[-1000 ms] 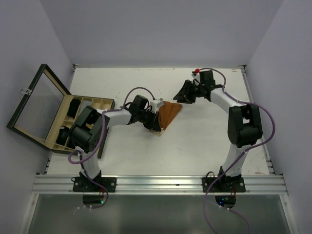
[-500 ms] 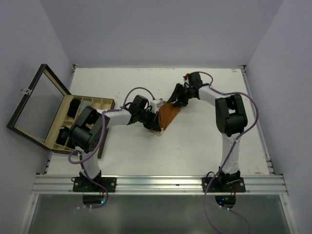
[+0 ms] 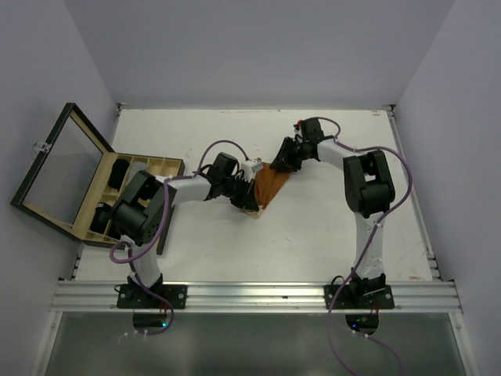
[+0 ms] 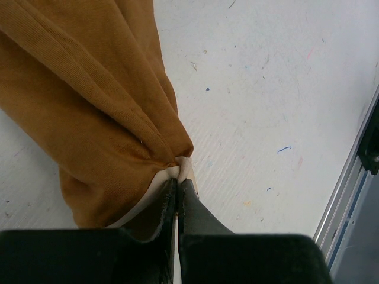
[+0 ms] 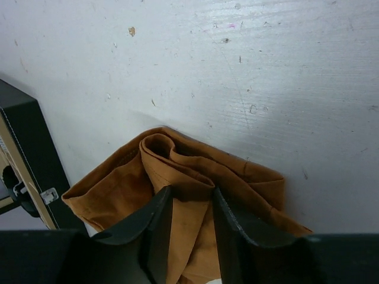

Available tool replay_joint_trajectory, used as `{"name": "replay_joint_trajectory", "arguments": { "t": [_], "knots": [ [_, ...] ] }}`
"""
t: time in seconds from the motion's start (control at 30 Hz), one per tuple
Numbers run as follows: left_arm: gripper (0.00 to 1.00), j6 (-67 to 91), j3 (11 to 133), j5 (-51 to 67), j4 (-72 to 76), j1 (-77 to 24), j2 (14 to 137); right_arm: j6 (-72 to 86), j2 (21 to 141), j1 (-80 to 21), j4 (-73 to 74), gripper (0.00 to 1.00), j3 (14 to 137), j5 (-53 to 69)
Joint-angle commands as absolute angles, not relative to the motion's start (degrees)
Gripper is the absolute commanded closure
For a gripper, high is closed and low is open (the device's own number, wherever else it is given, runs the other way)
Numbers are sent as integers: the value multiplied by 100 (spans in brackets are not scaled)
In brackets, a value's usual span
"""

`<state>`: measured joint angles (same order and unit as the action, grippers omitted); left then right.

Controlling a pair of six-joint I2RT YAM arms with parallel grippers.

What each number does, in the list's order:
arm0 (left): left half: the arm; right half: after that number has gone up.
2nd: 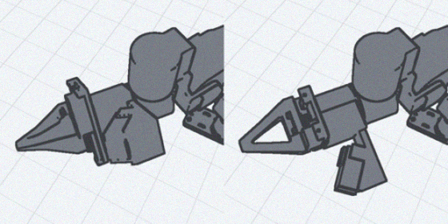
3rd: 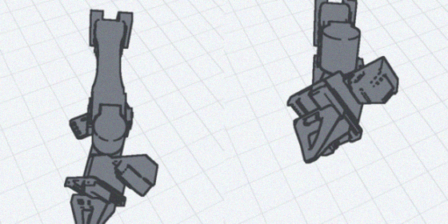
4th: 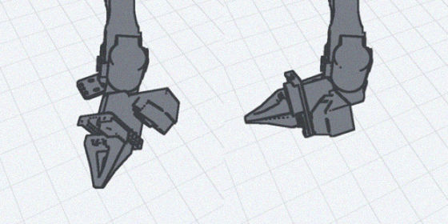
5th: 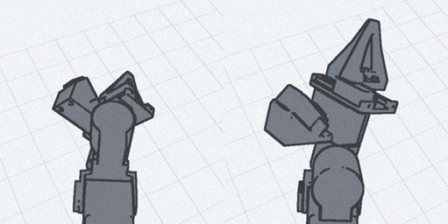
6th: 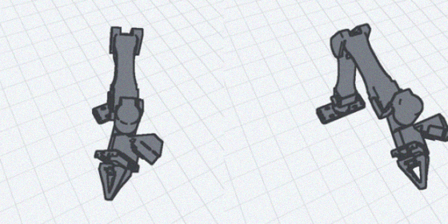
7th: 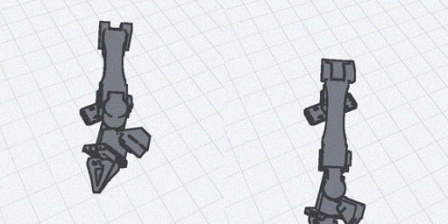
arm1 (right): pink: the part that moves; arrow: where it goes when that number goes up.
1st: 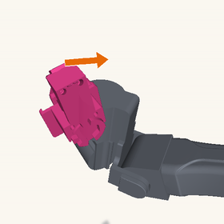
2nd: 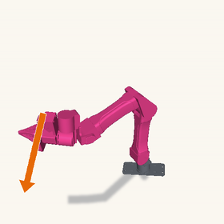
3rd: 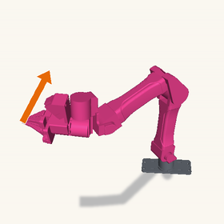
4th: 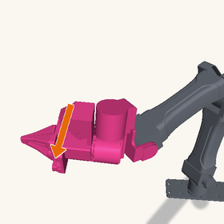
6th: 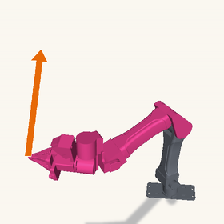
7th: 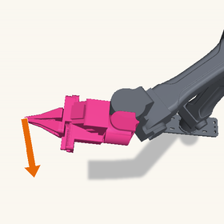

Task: Roll the underwear
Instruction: Fold the underwear

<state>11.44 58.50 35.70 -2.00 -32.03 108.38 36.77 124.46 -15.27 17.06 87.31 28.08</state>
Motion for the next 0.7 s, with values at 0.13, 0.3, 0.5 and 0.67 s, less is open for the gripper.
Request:
{"name": "replay_joint_trajectory", "arguments": {
  "t": [0.13,0.3,0.5,0.67],
  "knots": [
    [100,914,5511,2637,-791,-3261,11294,3692,12226,-1503,1441,83,8763,2822],
    [100,923,5511,2637,-791,-3261,11285,3612,11805,-1459,1441,100,8561,2795],
    [100,914,5484,2593,-800,-3261,11250,3463,11400,-1363,1573,100,8306,2716],
    [100,923,5493,2575,-800,-3261,11259,3208,11373,-1292,1898,100,8148,2637]
  ]
}}
